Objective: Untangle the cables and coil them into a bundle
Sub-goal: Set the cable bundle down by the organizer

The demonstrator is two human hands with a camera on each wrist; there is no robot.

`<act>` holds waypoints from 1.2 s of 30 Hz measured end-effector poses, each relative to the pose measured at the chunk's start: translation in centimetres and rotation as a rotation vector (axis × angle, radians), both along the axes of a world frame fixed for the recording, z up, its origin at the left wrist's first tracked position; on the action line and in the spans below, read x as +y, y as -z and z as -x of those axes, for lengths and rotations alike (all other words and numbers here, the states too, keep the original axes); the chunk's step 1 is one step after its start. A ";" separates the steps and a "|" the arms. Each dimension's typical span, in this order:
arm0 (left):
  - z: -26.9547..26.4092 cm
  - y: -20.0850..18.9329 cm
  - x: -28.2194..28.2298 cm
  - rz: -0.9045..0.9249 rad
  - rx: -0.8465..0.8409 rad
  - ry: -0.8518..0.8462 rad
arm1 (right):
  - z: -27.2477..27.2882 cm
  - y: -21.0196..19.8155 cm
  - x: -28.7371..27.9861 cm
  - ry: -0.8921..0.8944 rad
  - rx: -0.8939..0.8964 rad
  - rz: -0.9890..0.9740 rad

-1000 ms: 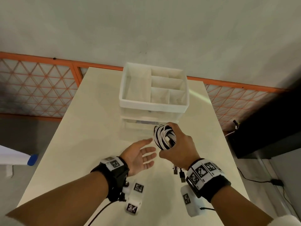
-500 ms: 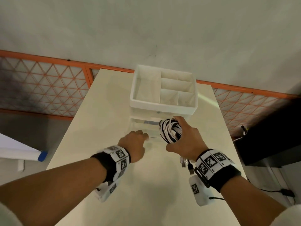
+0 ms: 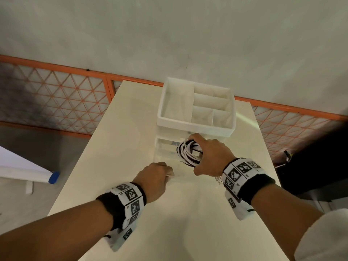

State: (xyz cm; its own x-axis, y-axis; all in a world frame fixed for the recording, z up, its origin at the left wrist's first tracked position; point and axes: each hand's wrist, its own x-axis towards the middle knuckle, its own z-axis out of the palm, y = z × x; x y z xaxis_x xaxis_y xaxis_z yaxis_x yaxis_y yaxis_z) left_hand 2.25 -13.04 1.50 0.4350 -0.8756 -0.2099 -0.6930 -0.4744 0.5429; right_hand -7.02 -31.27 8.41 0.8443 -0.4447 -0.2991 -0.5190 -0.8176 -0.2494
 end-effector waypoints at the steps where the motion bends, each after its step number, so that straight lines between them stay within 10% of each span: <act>1: -0.2 0.0 0.0 -0.007 0.009 0.006 | -0.4 0.1 0.0 -0.033 0.036 0.029; 9: -0.7 -1.3 -0.1 -0.100 -0.027 0.019 | -2.8 1.2 0.1 -0.159 0.190 0.084; 16: -0.6 -1.7 -1.4 0.279 -0.134 0.012 | -4.2 2.2 0.6 -0.210 0.251 -0.012; 29: 0.1 -0.9 -3.4 -0.258 -0.318 0.264 | 0.9 -0.6 2.3 -0.213 -0.012 0.052; 36: 0.1 -0.6 -3.0 -0.192 -0.246 0.284 | 6.2 7.5 6.7 -0.104 -0.117 0.297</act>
State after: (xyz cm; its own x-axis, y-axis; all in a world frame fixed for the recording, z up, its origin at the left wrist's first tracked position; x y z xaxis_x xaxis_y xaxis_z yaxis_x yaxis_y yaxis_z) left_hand 2.19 -16.09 2.10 0.2391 -0.9231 -0.3010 -0.9090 -0.3219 0.2649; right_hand -13.23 -24.55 0.87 0.9107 -0.4074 -0.0675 -0.4107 -0.9106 -0.0455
